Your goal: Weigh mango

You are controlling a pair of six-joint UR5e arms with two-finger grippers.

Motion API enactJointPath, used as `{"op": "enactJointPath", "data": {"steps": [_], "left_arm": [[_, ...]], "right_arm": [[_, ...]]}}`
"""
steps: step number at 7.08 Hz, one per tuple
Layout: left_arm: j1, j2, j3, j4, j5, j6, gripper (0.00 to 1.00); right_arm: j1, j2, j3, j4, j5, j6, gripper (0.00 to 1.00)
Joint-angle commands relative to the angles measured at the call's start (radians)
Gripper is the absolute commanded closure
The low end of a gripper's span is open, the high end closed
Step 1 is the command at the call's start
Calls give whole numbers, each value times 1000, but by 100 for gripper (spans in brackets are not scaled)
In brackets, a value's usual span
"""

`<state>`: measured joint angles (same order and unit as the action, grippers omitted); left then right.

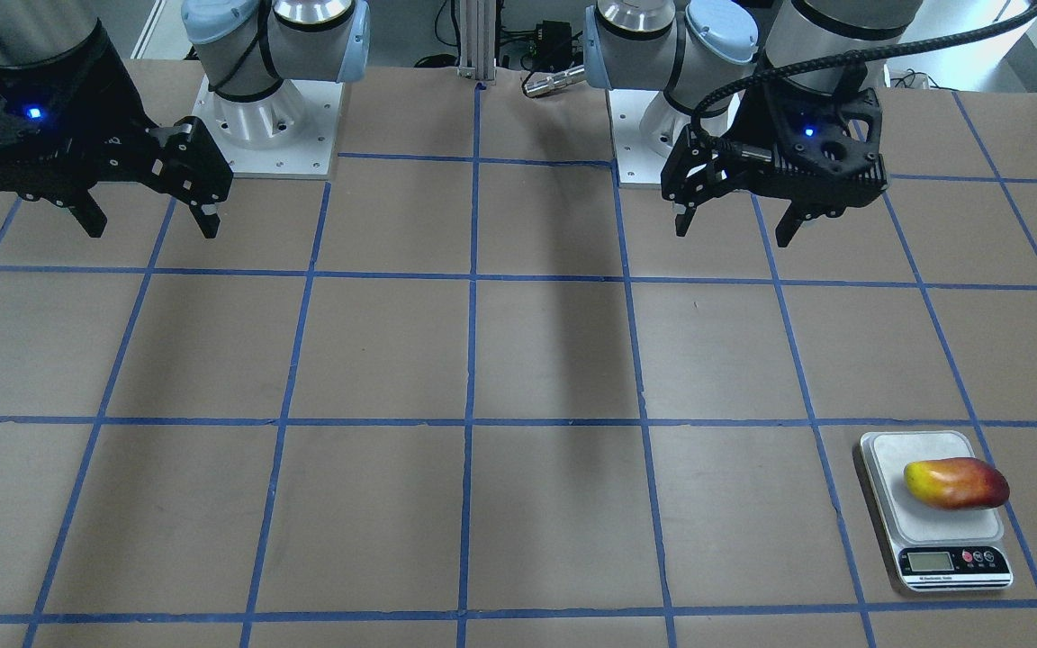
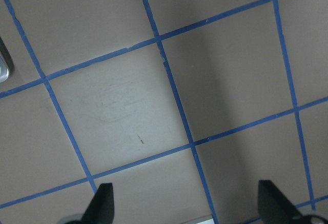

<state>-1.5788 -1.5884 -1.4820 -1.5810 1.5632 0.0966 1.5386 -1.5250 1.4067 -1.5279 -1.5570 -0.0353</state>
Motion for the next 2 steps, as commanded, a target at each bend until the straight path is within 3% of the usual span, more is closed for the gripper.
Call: {"op": "enactJointPath", "data": {"steps": [1,2], "left_arm": [[-1,-1,2,1,0,-1,0],[-1,1,2,1,0,-1,0]], "right_arm": [[0,0,0,0,0,0,0],[0,-1,0,0,0,0,0]]}}
